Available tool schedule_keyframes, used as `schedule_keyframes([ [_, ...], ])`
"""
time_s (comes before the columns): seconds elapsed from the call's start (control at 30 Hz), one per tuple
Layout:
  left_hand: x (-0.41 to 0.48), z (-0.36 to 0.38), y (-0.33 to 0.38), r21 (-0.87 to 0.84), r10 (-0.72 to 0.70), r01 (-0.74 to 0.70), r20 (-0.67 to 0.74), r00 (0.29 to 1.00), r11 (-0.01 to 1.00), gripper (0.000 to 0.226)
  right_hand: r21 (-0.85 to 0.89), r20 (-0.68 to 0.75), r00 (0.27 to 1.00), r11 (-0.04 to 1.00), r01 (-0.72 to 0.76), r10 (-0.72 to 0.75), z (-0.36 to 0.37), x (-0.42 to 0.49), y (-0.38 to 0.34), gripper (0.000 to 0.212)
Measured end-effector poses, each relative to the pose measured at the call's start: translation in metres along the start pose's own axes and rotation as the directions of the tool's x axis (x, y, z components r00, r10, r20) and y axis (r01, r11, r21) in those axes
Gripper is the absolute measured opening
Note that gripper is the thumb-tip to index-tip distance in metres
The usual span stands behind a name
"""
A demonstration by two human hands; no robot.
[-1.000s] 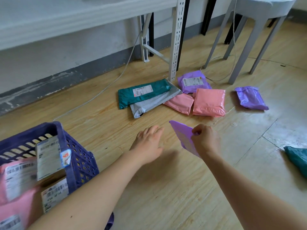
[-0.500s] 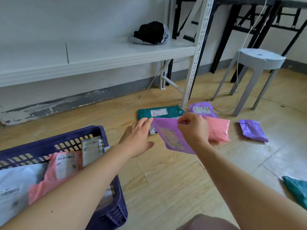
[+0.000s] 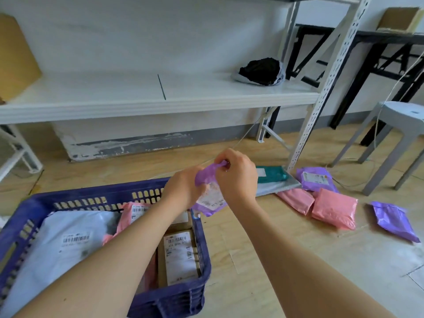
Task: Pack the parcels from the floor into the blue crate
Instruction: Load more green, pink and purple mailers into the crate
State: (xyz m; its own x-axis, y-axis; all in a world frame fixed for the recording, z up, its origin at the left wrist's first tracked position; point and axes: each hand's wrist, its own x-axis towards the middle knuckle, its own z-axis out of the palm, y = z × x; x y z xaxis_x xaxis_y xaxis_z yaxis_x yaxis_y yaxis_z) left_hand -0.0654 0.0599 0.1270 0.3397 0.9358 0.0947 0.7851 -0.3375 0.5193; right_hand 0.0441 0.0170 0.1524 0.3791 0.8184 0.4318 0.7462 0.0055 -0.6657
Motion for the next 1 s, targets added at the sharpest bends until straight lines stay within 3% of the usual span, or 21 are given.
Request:
schedule_keyframes([
  [0.1, -0.003, -0.008, -0.011, -0.02, -0.121, 0.121, -0.021, 0.992, 0.993, 0.035, 0.031, 0.011, 0.998, 0.997, 0.066, -0.066, 0.016, -0.009, -0.007, 0.035],
  [0.2, -0.005, -0.016, -0.022, -0.167, -0.217, 0.198, -0.105, 0.97, 0.966, 0.018, 0.071, 0.007, 0.999, 0.996, 0.046, -0.047, 0.028, -0.015, -0.007, 0.054],
  [0.3, -0.003, -0.026, -0.034, -0.408, -0.362, 0.265, -0.183, 0.914, 0.874, 0.009, 0.046, -0.013, 1.0, 0.999, 0.023, -0.022, 0.039, -0.017, -0.004, 0.059],
  [0.4, -0.001, -0.029, -0.047, -0.685, -0.564, 0.335, -0.135, 0.814, 0.647, 0.006, 0.066, 0.043, 0.994, 0.992, -0.103, 0.101, 0.052, -0.018, 0.003, 0.055],
  [0.47, 0.001, -0.029, -0.06, -0.821, -0.699, 0.376, -0.038, 0.714, 0.429, 0.022, 0.113, 0.067, 0.967, 0.961, -0.253, 0.247, 0.062, -0.023, 0.004, 0.05],
  [0.53, 0.002, -0.028, -0.073, -0.89, -0.754, 0.403, 0.113, 0.647, 0.212, 0.029, 0.184, 0.154, 0.877, 0.859, -0.479, 0.456, 0.073, -0.026, 0.004, 0.055],
  [0.6, 0.003, -0.027, -0.082, -0.9, -0.742, 0.426, 0.223, 0.633, 0.093, 0.021, 0.342, 0.411, 0.685, 0.595, -0.727, 0.601, 0.083, -0.028, -0.001, 0.055],
  [0.63, 0.003, -0.025, -0.086, -0.898, -0.74, 0.436, 0.248, 0.625, 0.066, 0.022, 0.409, 0.564, 0.585, 0.419, -0.811, 0.582, 0.087, -0.028, -0.003, 0.044],
  [0.67, 0.002, -0.023, -0.089, -0.897, -0.746, 0.439, 0.258, 0.614, 0.051, 0.03, 0.441, 0.678, 0.514, 0.27, -0.856, 0.526, 0.092, -0.029, -0.007, 0.032],
  [0.7, 0.0, -0.021, -0.093, -0.894, -0.747, 0.445, 0.269, 0.608, 0.04, 0.039, 0.475, 0.725, 0.498, 0.178, -0.862, 0.477, 0.097, -0.03, -0.011, 0.023],
  [0.77, -0.002, -0.021, -0.099, -0.894, -0.742, 0.447, 0.285, 0.606, 0.022, 0.056, 0.524, 0.709, 0.522, 0.142, -0.84, 0.473, 0.106, -0.029, -0.016, 0.021],
  [0.83, -0.005, -0.028, -0.105, -0.891, -0.74, 0.454, 0.289, 0.608, 0.025, 0.067, 0.562, 0.657, 0.551, 0.152, -0.813, 0.514, 0.111, -0.028, -0.019, 0.024],
  [0.9, -0.009, -0.046, -0.112, -0.901, -0.735, 0.43, 0.257, 0.627, 0.052, 0.055, 0.566, 0.641, 0.573, 0.19, -0.802, 0.511, 0.112, -0.027, -0.021, 0.021],
  [0.97, -0.017, -0.069, -0.122, -0.884, -0.73, 0.424, 0.157, 0.665, 0.196, 0.023, 0.531, 0.651, 0.6, 0.285, -0.798, 0.465, 0.116, -0.028, -0.023, 0.018],
  [1.0, -0.022, -0.078, -0.131, -0.85, -0.704, 0.425, 0.093, 0.704, 0.312, 0.025, 0.512, 0.661, 0.614, 0.339, -0.789, 0.431, 0.118, -0.029, -0.025, 0.02],
])
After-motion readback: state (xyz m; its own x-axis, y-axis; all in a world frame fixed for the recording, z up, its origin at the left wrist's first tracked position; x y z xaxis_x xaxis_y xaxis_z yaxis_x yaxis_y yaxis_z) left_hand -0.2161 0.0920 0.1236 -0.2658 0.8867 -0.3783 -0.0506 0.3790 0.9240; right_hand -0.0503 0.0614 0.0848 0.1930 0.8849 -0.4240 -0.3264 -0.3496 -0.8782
